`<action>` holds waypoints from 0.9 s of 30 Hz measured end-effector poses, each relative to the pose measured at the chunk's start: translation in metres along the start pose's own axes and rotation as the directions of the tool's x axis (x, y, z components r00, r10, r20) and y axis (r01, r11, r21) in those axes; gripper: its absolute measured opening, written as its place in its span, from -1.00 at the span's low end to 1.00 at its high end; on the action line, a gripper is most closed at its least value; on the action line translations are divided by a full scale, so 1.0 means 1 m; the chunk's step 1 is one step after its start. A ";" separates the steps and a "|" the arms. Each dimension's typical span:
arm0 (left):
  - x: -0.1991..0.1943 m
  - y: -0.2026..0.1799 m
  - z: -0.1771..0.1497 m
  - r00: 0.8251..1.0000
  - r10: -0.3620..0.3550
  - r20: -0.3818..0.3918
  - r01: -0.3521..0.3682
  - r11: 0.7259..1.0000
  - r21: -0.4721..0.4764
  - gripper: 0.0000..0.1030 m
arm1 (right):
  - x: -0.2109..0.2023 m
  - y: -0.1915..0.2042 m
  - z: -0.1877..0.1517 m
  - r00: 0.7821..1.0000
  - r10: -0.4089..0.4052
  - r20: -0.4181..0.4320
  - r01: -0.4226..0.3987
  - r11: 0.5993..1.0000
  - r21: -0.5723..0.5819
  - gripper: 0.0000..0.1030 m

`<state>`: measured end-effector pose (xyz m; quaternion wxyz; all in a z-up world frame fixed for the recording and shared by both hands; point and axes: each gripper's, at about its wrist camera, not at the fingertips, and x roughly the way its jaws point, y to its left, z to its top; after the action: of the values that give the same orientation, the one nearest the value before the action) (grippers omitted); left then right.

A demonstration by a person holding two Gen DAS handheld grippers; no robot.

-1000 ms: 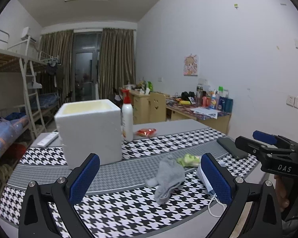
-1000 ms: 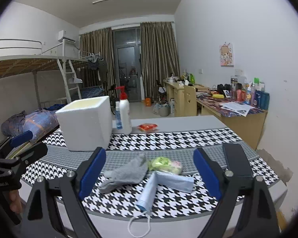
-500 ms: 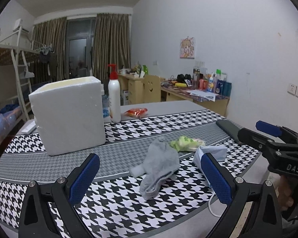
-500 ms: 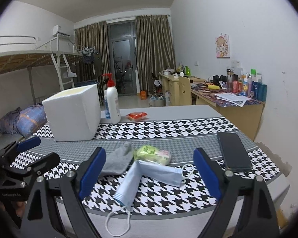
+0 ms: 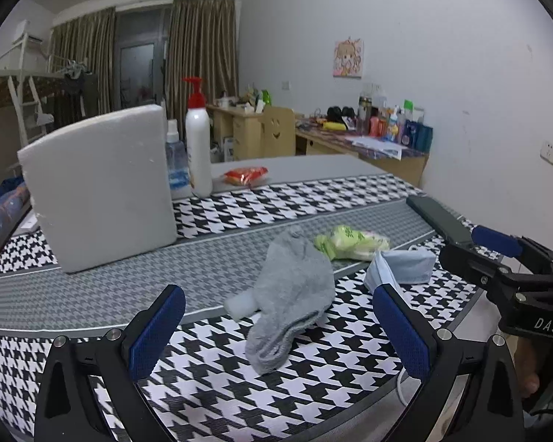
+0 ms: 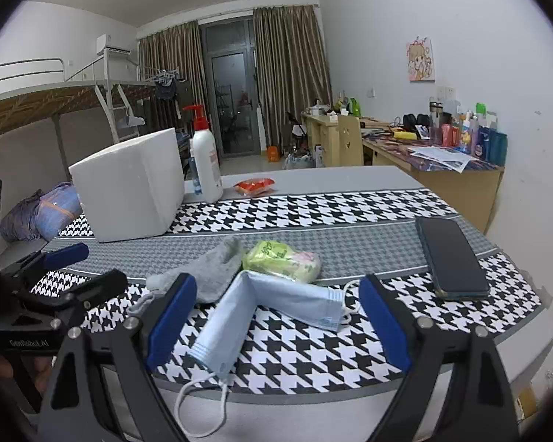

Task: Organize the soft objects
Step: 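Close the left tool on the grey sock while the right tool grasps the blue mask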

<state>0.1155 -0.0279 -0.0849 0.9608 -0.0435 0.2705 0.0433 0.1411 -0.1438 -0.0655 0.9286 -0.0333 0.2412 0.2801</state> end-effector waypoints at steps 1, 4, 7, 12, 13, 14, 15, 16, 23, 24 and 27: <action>0.002 -0.001 0.000 1.000 -0.003 -0.007 0.003 1.000 0.000 0.95 | 0.001 -0.001 0.000 1.000 0.003 -0.004 -0.003 1.000 0.004 0.79; 0.011 -0.005 0.000 0.999 -0.007 -0.037 0.008 1.000 0.011 0.81 | 0.007 -0.003 -0.001 1.000 0.013 -0.023 -0.012 1.000 0.003 0.79; 0.023 -0.010 0.000 0.997 -0.008 -0.082 0.010 1.000 0.025 0.63 | 0.012 -0.005 -0.001 0.999 0.009 -0.031 -0.009 1.000 -0.009 0.79; 0.035 -0.013 -0.003 0.993 -0.013 -0.119 0.017 0.999 0.035 0.54 | 0.017 -0.015 -0.002 0.999 0.025 -0.046 -0.024 1.000 0.016 0.79; 0.039 -0.014 -0.003 0.991 -0.014 -0.130 0.019 0.999 0.032 0.53 | 0.019 -0.015 -0.003 0.998 0.024 -0.052 -0.024 1.000 0.016 0.79; 0.041 -0.013 -0.004 0.990 -0.015 -0.137 0.019 0.999 0.027 0.52 | 0.021 -0.015 -0.004 0.998 0.020 -0.059 -0.019 1.000 0.013 0.79; 0.043 -0.012 -0.004 0.989 -0.012 -0.146 0.016 1.000 0.024 0.51 | 0.023 -0.014 -0.005 0.998 0.018 -0.065 -0.017 1.000 0.010 0.79; 0.046 -0.012 -0.004 0.988 -0.009 -0.157 0.012 1.000 0.023 0.43 | 0.024 -0.014 -0.005 0.997 0.020 -0.071 -0.020 1.000 0.006 0.79; 0.059 -0.014 -0.005 0.977 -0.029 -0.210 0.035 0.999 0.027 0.14 | 0.034 -0.007 -0.008 0.993 0.042 -0.108 -0.044 0.999 -0.018 0.79; 0.060 -0.014 -0.005 0.976 -0.034 -0.213 0.040 0.999 0.024 0.14 | 0.034 -0.006 -0.008 0.993 0.045 -0.109 -0.048 0.999 -0.025 0.79; 0.064 -0.014 -0.006 0.971 -0.035 -0.236 0.043 0.999 0.026 0.12 | 0.035 -0.004 -0.009 0.992 0.053 -0.116 -0.057 0.998 -0.027 0.79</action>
<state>0.1678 -0.0389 -0.1227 0.9232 -0.0389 0.3822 0.0149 0.1649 -0.1309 -0.0900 0.9044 -0.0570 0.2910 0.3068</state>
